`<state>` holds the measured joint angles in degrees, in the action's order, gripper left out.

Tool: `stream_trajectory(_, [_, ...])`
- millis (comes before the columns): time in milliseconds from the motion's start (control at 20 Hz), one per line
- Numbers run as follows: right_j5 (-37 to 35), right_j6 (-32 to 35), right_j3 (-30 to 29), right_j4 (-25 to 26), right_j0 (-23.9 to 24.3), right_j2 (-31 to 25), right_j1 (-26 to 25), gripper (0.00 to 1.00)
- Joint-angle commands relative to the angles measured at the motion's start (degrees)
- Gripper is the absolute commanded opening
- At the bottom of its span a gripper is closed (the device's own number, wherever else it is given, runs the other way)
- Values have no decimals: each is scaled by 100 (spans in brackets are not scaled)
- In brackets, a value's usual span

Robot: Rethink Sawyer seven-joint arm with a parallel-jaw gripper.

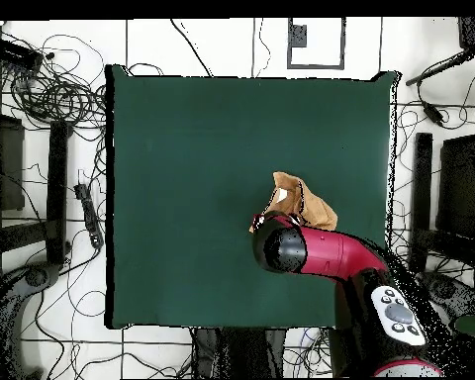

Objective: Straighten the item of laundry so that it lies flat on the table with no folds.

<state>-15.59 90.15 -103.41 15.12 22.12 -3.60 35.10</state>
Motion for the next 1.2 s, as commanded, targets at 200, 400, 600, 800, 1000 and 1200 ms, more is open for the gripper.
stream_trajectory(200, [388,775,-235,53,-90,-409,-333,100])
stream_trajectory(400, [321,718,-235,54,-44,-448,-299,100])
stream_trajectory(600, [264,603,-229,98,31,-500,-282,100])
stream_trajectory(800, [144,450,-213,132,158,-576,-212,100])
stream_trajectory(1000, [-1,332,-163,124,272,-656,-170,100])
stream_trajectory(1200, [-55,167,-8,174,423,-772,-285,100])
